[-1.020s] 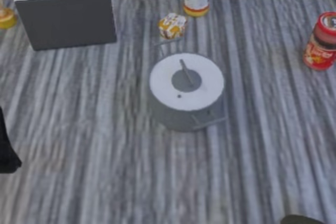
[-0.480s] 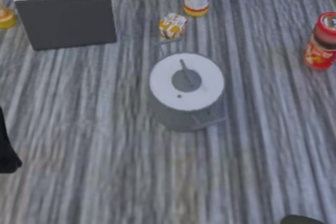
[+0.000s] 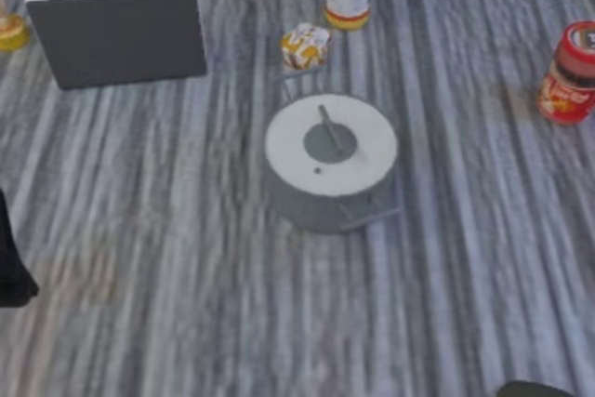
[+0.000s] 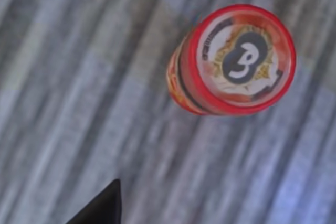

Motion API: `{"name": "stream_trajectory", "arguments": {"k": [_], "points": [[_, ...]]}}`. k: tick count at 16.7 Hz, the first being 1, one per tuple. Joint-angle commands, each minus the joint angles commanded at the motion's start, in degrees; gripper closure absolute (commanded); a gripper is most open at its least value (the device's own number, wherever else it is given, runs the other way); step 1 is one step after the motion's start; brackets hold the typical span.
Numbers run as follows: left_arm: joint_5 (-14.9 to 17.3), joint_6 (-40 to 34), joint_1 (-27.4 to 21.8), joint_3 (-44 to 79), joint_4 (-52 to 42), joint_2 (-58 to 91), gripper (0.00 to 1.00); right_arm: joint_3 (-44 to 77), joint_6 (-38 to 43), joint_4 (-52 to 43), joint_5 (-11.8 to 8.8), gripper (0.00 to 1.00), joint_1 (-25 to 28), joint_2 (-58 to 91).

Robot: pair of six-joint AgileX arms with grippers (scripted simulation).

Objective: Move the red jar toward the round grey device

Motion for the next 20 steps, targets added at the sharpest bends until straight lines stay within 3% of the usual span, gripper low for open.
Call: {"name": "stream_trajectory", "arguments": {"k": [5, 9, 17, 20], "points": [[0.0, 0.0, 0.0, 0.0, 0.0, 0.0, 0.0, 23.6, -5.3, -11.6, -1.2, 0.0, -0.2, 22.7], [0.0, 0.0, 0.0, 0.0, 0.0, 0.0, 0.0, 34.8, -7.7, -16.7, -1.7, 0.0, -0.2, 33.3], [0.0, 0.0, 0.0, 0.0, 0.0, 0.0, 0.0, 36.8, -8.1, -17.4, -1.8, 0.0, 0.0, 35.6], [0.0, 0.0, 0.0, 0.0, 0.0, 0.0, 0.0, 33.0, -7.8, -13.6, -1.8, 0.0, 0.1, 35.6]]}}
